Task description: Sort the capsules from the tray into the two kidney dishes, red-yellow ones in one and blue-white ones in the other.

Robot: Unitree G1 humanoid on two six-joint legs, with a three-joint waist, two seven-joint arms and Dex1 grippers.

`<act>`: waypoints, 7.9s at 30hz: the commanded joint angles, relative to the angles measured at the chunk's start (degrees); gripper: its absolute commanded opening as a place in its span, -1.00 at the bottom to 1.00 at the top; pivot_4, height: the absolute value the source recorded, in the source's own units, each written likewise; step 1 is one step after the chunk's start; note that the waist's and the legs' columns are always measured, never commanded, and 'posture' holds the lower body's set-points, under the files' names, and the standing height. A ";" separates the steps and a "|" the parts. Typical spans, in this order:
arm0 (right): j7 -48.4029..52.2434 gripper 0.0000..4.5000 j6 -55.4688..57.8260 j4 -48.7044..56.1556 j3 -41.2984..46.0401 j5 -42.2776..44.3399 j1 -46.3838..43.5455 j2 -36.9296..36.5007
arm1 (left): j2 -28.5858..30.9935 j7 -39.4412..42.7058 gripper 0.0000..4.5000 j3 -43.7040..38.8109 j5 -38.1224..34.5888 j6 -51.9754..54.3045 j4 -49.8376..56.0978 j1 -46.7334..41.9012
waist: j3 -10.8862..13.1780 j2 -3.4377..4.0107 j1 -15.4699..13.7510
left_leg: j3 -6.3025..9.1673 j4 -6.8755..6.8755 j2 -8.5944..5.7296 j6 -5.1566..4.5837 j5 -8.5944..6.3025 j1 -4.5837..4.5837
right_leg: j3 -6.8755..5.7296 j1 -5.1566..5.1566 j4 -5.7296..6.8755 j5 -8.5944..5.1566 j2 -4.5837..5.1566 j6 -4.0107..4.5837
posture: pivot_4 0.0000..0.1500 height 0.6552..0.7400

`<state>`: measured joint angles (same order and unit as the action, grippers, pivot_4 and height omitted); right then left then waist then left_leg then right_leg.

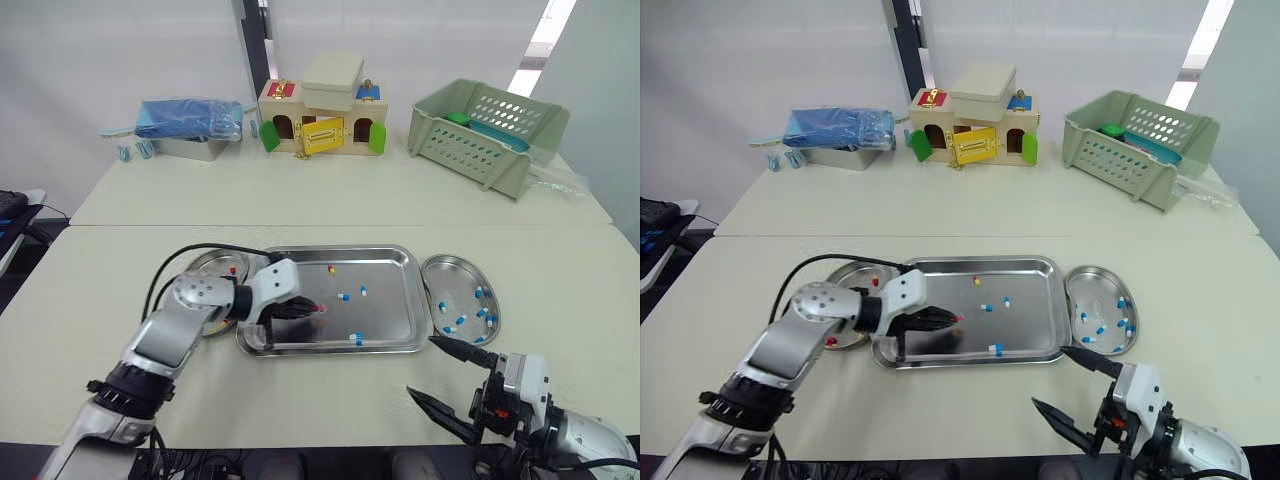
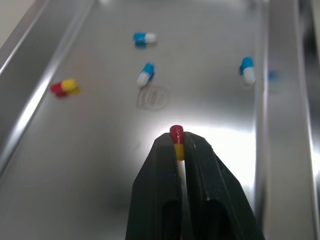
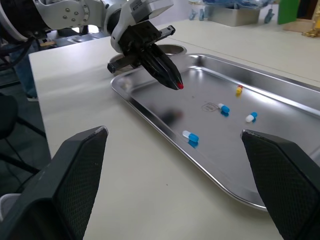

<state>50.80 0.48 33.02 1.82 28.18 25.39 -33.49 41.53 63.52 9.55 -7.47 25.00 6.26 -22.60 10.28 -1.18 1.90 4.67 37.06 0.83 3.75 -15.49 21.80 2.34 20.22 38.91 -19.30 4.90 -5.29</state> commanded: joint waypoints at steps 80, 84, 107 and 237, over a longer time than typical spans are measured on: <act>25.55 1.00 -10.83 -44.20 20.41 2.47 -18.25 -10.28 | 22.67 -7.72 0.99 -46.06 -6.23 -6.66 -23.58 28.70 | 0.03 -0.05 0.06 | -0.10 -0.08 0.03 0.00 -0.01 -0.03 | 0.00 0.03 -0.02 0.00 0.02 0.00 | 1.00 1.00; 25.64 1.00 -11.37 -44.68 20.40 2.43 -18.42 -10.14 | 22.27 -7.92 0.99 -45.57 -6.26 -6.74 -23.57 28.49 | 0.03 -0.05 0.06 | -0.10 -0.08 0.03 0.00 -0.01 -0.03 | 0.00 0.03 -0.02 0.00 0.02 0.00 | 1.00 1.00; 13.80 1.00 -6.08 -11.46 7.86 2.86 -1.61 3.95 | 10.69 -5.21 0.99 -19.39 -10.68 -2.25 -1.10 9.50 | 0.01 -0.07 -0.20 | -0.08 -0.03 0.03 0.01 0.00 -0.01 | 0.00 0.00 0.00 0.00 0.02 0.00 | 1.00 1.00; 10.18 1.00 -1.99 -9.06 -1.08 3.20 -10.60 -1.17 | 5.49 -19.28 0.99 -24.79 -9.59 19.82 9.29 14.82 | -0.01 -0.08 -0.18 | 0.03 0.00 -0.01 0.01 0.00 0.00 | -0.03 0.01 -0.01 0.00 0.02 0.00 | 1.00 1.00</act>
<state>60.89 -0.72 23.26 -0.92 30.28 14.76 -34.72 45.95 44.35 -14.91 -16.77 45.96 15.10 -7.55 10.28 -1.26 1.71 4.71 37.06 0.83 3.75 -15.48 21.81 2.30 20.23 38.91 -19.30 4.92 -5.29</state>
